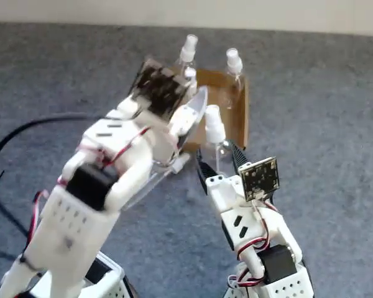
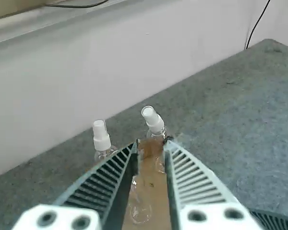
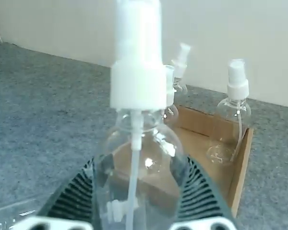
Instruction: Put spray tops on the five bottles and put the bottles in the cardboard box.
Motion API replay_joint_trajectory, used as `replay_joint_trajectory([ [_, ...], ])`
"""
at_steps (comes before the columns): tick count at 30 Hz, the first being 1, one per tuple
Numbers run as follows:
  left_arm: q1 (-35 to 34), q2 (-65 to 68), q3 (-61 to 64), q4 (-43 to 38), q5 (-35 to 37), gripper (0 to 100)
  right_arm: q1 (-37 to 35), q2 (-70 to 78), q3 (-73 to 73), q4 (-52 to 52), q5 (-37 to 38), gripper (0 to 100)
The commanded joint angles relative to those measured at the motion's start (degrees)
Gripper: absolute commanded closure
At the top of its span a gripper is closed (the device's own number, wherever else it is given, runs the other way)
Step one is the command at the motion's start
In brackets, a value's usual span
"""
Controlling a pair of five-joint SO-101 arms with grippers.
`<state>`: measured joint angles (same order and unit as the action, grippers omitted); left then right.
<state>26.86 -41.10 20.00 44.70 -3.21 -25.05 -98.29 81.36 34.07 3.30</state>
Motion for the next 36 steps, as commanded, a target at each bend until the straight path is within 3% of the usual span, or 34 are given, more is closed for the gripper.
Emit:
replay_joint_trajectory([
  [1,-0.13,5.32,-6.46,-0.18,-1.05,92,0.75,-0.40,-3.91,0.04,-0.53,99.5],
  [14,9.63,5.23,-3.56,8.79,-4.22,92,0.75,-0.40,-4.18,0.04,-0.53,99.5],
  [19,2.77,1.71,-5.14,10.02,-4.40,92,2.86,-0.31,-4.35,0.13,-0.35,99.5],
  [24,-9.01,-12.09,-4.18,11.96,-4.48,92,7.25,-0.13,-7.52,0.04,-0.44,99.5],
  [28,-13.14,-22.73,4.88,18.46,-4.31,84,7.34,5.32,-13.58,-0.13,-0.44,99.5],
  [31,-13.05,-28.00,18.24,18.73,-4.31,77,7.25,15.96,-22.73,-0.04,-2.73,99.5],
  [36,-10.59,-34.33,35.65,5.89,-3.43,77,3.47,36.09,-38.99,0.13,-9.49,99.5],
])
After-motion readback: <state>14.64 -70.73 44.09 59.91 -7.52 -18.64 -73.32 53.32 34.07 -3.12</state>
